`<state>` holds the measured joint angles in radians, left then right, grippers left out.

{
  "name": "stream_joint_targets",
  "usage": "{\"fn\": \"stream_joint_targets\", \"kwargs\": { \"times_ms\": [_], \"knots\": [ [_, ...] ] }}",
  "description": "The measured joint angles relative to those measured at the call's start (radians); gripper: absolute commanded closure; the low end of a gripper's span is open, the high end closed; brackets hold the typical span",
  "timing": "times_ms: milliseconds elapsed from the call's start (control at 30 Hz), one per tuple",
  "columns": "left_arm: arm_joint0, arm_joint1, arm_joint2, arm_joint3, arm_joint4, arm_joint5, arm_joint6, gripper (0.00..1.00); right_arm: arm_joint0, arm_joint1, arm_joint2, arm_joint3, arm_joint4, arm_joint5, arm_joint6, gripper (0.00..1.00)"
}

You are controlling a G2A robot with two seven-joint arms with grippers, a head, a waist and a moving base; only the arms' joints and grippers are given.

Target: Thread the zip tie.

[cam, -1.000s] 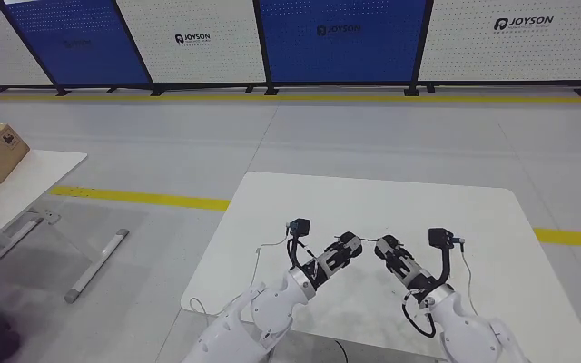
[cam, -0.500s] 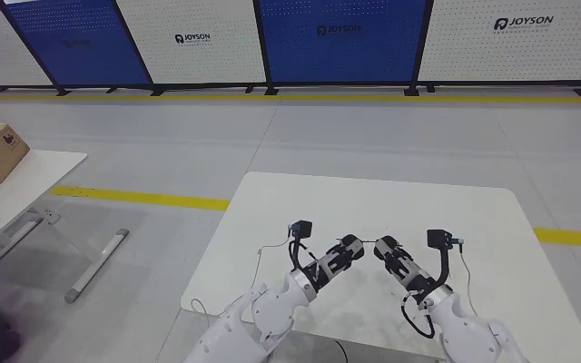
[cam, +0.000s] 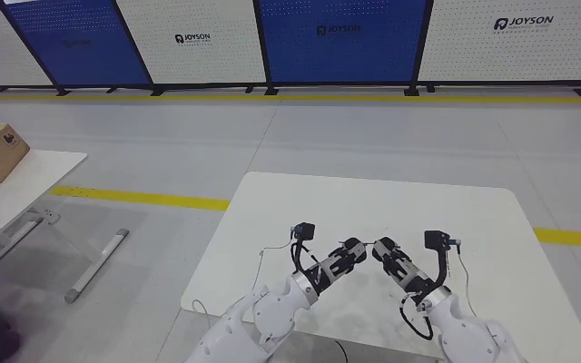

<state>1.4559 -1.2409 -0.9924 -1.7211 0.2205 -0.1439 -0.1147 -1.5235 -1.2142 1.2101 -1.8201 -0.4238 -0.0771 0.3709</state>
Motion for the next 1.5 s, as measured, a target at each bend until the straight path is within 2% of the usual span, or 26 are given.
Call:
{"fn": "stream_joint_targets", "kwargs": {
  "times_ms": [33, 67, 100, 500, 833, 900, 1000, 1100, 1367, 1500],
  "knots": [
    [0.000, 0.000, -0.001, 0.000, -0.002, 0.001, 0.002, 1.00, -0.001, 0.000, 0.001, 0.000, 0.003, 0.000, -0.001, 0.51],
    [0.001, 0.000, -0.001, 0.001, -0.004, 0.003, 0.004, 1.00, -0.002, 0.000, 0.001, 0.000, 0.006, -0.002, -0.002, 0.19],
    [0.001, 0.000, -0.001, 0.001, -0.006, 0.004, 0.006, 1.00, -0.002, 0.000, 0.002, 0.000, 0.007, -0.003, -0.003, 0.00],
    [0.001, -0.008, -0.007, 0.001, -0.049, 0.015, 0.089, 1.00, -0.017, 0.003, 0.020, -0.006, 0.021, -0.013, -0.006, 0.00],
    [0.003, -0.014, -0.013, -0.003, -0.107, 0.023, 0.109, 1.00, -0.022, 0.007, 0.035, 0.002, 0.007, -0.001, 0.016, 0.00],
    [0.004, -0.016, -0.018, -0.006, -0.148, 0.025, 0.105, 1.00, -0.018, 0.008, 0.037, 0.010, -0.011, 0.020, 0.018, 0.00],
    [0.004, -0.017, -0.027, -0.009, -0.222, 0.024, 0.079, 1.00, -0.003, 0.005, 0.029, 0.031, -0.055, 0.098, -0.011, 0.00],
    [0.003, -0.017, -0.028, -0.008, -0.229, 0.023, 0.075, 1.00, 0.010, 0.002, 0.019, 0.040, -0.060, 0.136, -0.015, 0.00],
    [0.003, -0.017, -0.028, -0.008, -0.226, 0.023, 0.076, 1.00, 0.008, 0.002, 0.019, 0.039, -0.058, 0.130, -0.013, 0.00],
    [0.003, -0.017, -0.028, -0.008, -0.227, 0.023, 0.076, 1.00, -0.005, 0.004, 0.026, 0.032, -0.027, 0.087, 0.007, 0.00]
  ]
}}
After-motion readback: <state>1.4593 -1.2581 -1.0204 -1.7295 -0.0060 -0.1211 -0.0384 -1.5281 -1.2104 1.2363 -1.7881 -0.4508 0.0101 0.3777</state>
